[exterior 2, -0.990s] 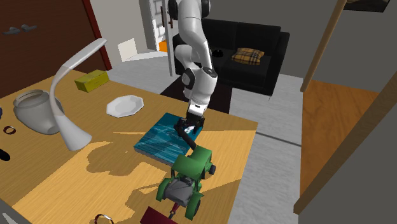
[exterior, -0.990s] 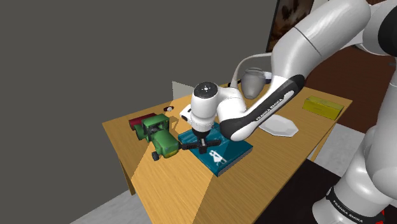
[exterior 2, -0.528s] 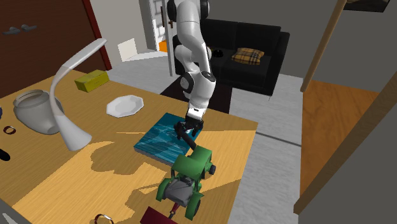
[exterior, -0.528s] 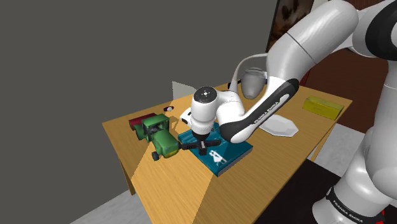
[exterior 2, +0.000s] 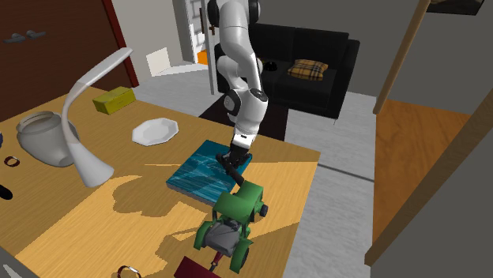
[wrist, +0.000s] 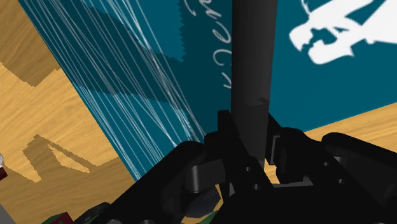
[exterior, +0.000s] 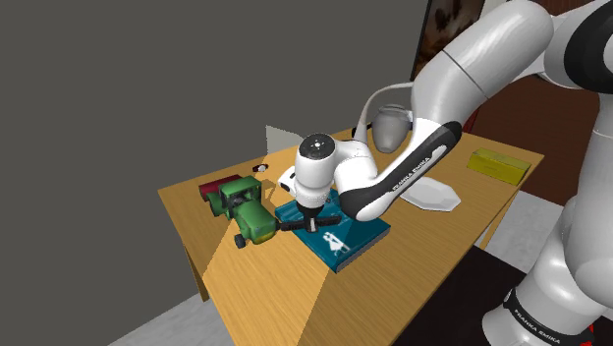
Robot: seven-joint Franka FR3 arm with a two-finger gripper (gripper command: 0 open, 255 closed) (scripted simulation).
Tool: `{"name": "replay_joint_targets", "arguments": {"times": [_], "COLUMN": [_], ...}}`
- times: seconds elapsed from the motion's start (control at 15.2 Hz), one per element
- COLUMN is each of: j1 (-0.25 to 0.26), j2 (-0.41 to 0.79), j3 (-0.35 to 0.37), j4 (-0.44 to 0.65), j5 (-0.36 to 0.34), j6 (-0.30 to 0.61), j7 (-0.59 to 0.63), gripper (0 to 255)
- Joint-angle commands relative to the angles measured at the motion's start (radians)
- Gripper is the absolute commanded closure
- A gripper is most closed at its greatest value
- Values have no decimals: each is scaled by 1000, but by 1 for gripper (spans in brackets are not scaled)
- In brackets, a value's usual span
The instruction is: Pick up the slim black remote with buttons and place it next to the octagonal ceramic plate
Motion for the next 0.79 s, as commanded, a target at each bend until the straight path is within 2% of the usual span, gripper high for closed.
{"name": "replay_joint_targets", "arguments": {"times": [0.0, 0.26, 0.73], "j1": [0, 0, -15], "j2": [0, 0, -77], "j3": [0, 0, 26], "j4": [0, 0, 2], "j5": [0, 0, 92], "j6": [0, 0, -57], "j7": [0, 0, -85], "gripper": [255, 255, 255]}}
